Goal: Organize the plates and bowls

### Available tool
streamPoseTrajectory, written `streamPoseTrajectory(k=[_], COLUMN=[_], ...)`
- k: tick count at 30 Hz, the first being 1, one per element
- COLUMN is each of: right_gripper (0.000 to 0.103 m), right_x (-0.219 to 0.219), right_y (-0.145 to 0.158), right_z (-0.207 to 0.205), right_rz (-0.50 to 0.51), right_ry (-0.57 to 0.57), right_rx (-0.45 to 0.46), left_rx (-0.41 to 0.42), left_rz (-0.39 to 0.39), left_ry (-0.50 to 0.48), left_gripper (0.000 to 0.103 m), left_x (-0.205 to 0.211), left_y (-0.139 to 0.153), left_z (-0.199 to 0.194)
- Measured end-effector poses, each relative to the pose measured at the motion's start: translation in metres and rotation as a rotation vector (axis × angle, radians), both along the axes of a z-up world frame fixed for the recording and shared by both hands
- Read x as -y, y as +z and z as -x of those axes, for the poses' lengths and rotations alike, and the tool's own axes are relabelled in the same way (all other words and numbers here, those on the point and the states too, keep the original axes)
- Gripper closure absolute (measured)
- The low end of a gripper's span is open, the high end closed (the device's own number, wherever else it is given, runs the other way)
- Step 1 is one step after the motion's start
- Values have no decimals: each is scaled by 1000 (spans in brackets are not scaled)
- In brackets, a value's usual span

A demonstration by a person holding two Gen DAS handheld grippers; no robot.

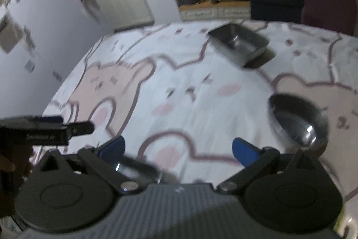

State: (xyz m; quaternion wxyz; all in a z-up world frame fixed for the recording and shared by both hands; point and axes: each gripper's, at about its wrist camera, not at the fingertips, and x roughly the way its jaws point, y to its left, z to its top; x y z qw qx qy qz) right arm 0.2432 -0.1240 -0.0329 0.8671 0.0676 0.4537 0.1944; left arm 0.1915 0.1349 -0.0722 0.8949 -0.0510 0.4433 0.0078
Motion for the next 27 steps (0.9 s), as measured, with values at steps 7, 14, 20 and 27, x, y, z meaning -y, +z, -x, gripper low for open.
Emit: streamPoseTrajectory(k=[7,14,20,27], right_gripper=[0,0,0,0], right_x=[51,93,111,94], right_y=[6,-12,-29,-69], right_z=[-47,-105,-156,-195], right_rz=[-80,-130,-165,-175], right_ry=[-202,-405,-487,-512], right_rx=[40,3,-33,-161], left_rx=[78,106,164,180], left_rz=[25,29,-32,-191], left_ry=[3,-30,-65,-136], left_gripper=[0,0,0,0], left_x=[37,75,97,118], left_y=[8,4,-5,-33], left_z=[-45,-104,-167,-241])
